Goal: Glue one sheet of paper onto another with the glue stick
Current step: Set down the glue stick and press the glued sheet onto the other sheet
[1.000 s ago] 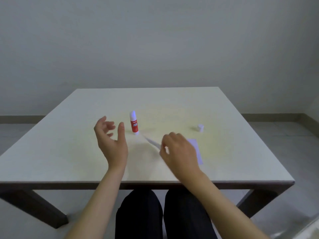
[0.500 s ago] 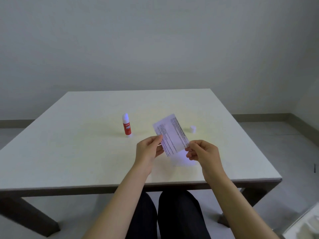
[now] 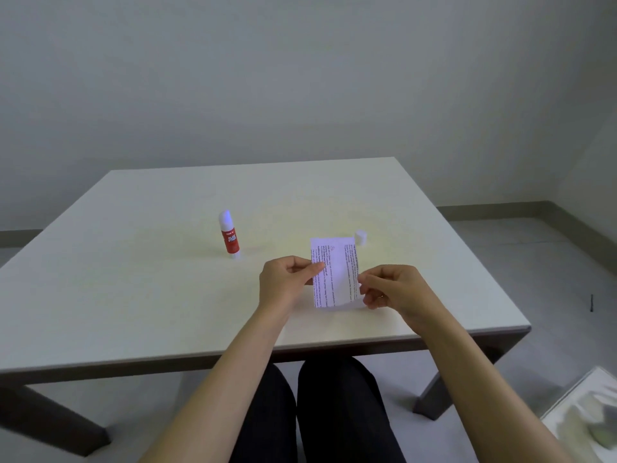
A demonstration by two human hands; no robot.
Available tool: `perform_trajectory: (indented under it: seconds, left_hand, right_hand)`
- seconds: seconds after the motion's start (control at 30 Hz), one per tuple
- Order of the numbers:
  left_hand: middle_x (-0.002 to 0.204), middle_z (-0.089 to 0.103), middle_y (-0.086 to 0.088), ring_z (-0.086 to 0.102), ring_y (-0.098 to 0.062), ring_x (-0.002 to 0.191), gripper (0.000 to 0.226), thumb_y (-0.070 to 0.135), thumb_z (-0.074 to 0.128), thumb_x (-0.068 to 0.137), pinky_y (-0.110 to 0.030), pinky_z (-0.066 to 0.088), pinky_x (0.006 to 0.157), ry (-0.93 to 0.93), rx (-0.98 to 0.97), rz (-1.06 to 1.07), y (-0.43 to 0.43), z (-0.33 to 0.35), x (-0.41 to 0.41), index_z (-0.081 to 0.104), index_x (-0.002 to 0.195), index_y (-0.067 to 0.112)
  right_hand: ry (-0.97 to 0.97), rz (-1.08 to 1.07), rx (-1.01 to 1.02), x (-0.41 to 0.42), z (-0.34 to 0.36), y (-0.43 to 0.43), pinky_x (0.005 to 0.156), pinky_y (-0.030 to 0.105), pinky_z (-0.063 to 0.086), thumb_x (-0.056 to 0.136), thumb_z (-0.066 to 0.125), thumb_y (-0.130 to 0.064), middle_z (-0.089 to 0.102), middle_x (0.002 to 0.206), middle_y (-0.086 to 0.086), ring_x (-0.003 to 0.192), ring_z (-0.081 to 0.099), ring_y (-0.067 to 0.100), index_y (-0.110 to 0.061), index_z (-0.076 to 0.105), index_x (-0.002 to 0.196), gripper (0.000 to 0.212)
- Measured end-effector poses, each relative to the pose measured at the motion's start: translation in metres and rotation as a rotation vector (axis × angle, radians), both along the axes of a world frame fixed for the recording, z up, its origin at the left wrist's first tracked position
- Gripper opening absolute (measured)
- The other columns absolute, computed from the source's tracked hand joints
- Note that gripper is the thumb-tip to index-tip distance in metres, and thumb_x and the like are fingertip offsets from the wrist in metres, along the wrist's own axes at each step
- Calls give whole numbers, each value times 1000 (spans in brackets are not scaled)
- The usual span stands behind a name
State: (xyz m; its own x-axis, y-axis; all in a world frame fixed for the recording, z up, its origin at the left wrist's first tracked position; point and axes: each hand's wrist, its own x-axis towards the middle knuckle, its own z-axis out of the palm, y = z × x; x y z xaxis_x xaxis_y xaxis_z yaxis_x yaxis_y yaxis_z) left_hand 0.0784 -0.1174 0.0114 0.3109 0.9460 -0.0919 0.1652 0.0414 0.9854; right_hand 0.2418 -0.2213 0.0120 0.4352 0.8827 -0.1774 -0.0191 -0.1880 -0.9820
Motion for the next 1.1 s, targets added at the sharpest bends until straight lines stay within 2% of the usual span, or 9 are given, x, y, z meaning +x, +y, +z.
perform_trajectory:
  seconds: [0.2,0.33,0.5,0.63,0.73,0.9,0.97,1.1]
  left_hand:
    - [69,74,4,68,-3,54,17,27,83,66,-25,54,71,32,-8,29,-1,-5,5,71,68,16]
    - [76,76,-3,73,-14,64,10,16,81,69,-26,54,75,13,-45,-38,0,-7,-2,71,73,14]
    - [71,75,-2,73,-14,63,11,8,77,71,-25,51,73,76,-23,-53,-1,-8,-7,70,71,16]
    - [62,74,5,72,-8,61,14,10,76,70,-19,43,61,114,-15,-25,-3,-9,-7,66,76,19]
    - [61,73,6,71,-4,60,19,12,76,70,-18,41,59,149,34,-26,-4,-11,-7,61,81,18]
    - [64,73,3,69,-1,57,23,11,76,70,-5,38,47,181,106,-34,-4,-16,-6,56,79,18]
    - [64,73,3,69,-2,60,23,12,76,70,-7,38,48,207,132,-34,-3,-18,-5,55,77,19]
    - [64,72,2,69,-14,72,25,12,75,69,-28,48,67,308,219,-13,-5,-21,-2,52,70,23]
  right_hand:
    - [-28,-22,-73,2,-4,5,46,24,52,83,64,0,63,54,7,43,59,15,2,66,70,13]
    - [-31,-93,-85,3,-8,10,40,25,49,83,62,3,59,55,12,40,55,18,3,62,67,16]
    - [-87,-91,-131,5,-10,13,40,25,48,81,62,3,59,52,12,37,54,20,2,64,64,16]
    - [-148,-84,-154,6,-11,14,40,26,47,78,62,4,59,48,9,39,54,22,0,65,62,17]
    - [-217,-88,-173,5,-13,15,40,25,46,76,62,3,59,44,7,37,53,22,-2,65,60,17]
    - [-307,-96,-190,4,-15,15,42,23,46,75,61,1,60,40,4,33,53,20,-2,66,61,15]
    - [-336,-99,-188,2,-15,15,40,20,45,75,61,1,60,40,3,31,53,17,-1,67,63,13]
    - [-371,-98,-180,-1,-11,14,35,14,40,75,60,3,60,42,6,26,49,12,1,65,65,11]
